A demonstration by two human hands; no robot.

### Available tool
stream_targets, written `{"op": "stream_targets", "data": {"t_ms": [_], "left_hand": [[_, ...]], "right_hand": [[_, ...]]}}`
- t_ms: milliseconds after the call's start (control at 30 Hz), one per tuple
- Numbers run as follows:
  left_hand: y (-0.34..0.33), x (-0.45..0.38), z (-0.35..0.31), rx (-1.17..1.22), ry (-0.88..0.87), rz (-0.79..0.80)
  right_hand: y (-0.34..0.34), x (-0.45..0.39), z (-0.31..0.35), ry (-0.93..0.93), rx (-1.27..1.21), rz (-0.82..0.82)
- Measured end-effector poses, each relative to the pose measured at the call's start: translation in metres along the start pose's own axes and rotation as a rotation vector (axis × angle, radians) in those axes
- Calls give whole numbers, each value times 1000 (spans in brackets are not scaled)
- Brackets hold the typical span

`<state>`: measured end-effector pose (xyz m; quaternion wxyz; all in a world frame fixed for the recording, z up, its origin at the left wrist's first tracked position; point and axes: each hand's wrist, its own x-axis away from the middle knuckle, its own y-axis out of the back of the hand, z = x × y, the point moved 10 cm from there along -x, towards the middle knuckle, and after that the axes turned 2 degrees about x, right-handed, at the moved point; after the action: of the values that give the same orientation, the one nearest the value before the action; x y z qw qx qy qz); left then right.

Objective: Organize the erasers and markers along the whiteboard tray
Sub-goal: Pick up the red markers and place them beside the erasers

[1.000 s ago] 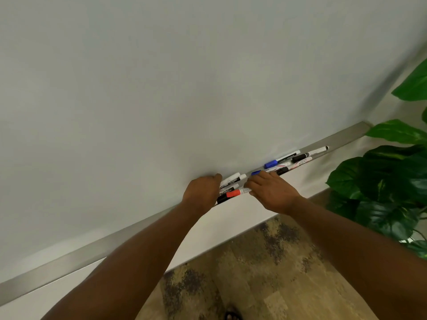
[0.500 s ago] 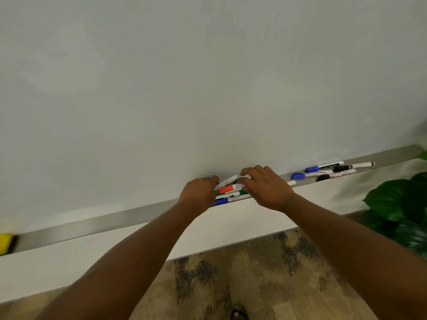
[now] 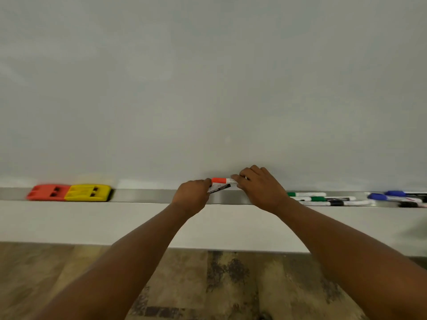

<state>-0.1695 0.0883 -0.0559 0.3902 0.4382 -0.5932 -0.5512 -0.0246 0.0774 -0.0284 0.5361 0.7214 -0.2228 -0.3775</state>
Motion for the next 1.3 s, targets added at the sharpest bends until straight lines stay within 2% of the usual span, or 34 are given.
{"op": "stream_targets", "data": {"t_ms": [300, 567, 900, 1100, 1300], "left_hand": [[0, 58, 127, -3, 145, 12], [7, 79, 217, -29, 178, 34], [-3, 77, 265, -49, 123, 105], [-17, 70, 289, -10, 149, 175], [-28, 67, 294, 21, 72, 216]], "right_hand": [[-18, -77, 99, 53, -101, -16], [-37, -126, 159, 65, -160, 16], [-60, -158, 184, 20, -191, 54], [-77, -159, 186, -34, -203, 105], [-83, -164, 189, -56, -205, 121]]}}
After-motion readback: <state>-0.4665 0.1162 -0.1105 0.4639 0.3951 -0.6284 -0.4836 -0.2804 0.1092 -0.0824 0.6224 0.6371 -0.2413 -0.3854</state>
